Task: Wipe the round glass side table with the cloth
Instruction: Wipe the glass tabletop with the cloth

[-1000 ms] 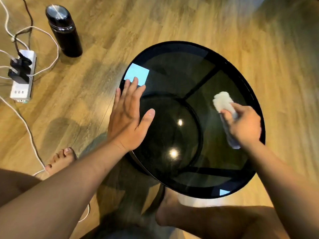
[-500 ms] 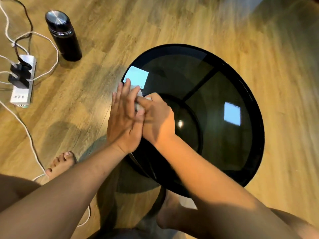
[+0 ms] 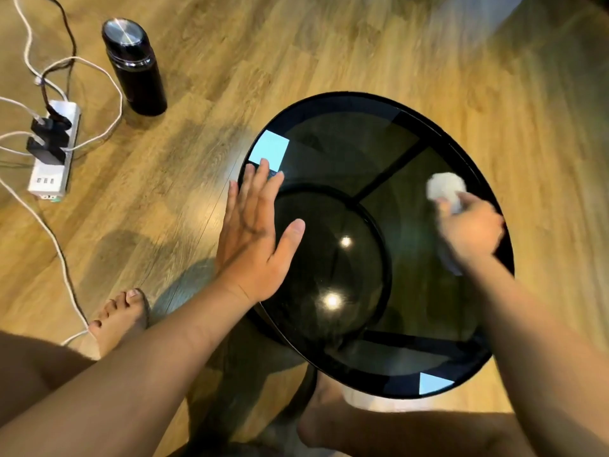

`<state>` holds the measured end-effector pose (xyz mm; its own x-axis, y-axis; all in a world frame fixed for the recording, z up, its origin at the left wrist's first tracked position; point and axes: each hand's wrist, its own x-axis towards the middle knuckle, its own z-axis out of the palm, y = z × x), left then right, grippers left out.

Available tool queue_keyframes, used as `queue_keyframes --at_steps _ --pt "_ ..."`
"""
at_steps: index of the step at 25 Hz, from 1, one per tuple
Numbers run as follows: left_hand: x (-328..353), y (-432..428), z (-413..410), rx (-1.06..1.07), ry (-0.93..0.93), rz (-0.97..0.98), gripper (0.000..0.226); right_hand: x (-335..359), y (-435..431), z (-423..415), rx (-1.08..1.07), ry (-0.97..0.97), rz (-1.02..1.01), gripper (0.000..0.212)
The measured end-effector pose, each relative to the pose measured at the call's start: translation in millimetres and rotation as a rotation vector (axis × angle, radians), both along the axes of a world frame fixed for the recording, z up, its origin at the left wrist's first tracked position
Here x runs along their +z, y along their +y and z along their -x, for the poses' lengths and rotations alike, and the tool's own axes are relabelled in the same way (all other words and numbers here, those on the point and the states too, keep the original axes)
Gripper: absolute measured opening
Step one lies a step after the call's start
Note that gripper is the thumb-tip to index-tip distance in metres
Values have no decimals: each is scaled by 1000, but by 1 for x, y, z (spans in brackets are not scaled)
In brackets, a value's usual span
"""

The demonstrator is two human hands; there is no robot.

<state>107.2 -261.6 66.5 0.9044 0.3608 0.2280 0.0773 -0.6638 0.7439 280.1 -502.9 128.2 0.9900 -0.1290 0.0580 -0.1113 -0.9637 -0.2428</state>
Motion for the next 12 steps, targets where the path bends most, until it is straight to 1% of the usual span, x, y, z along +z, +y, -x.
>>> queue_keyframes --at_steps 2,4,5,6,7,8,9,10,12 --pt "2 0 0 5 -16 17 68 -14 81 36 249 -40 29 33" --pt "2 -1 1 2 -59 47 66 -25 148 77 554 49 2 27" --pt "3 -1 1 8 -80 62 65 -28 166 88 705 110 -31 23" --pt "3 -1 2 13 -83 69 65 -25 169 87 818 129 -74 24" --pt "2 -1 2 12 -66 70 65 -21 157 77 852 117 -85 27" --pt "2 -2 1 11 -46 66 66 -19 131 60 818 79 -49 29" --pt "1 -2 1 14 -32 58 66 -18 96 38 716 45 -2 31" --pt "1 -1 1 18 -25 44 65 -14 54 12 558 26 39 33" --pt "-1 -1 1 22 -24 19 64 -4 -33 -27 191 65 94 44"
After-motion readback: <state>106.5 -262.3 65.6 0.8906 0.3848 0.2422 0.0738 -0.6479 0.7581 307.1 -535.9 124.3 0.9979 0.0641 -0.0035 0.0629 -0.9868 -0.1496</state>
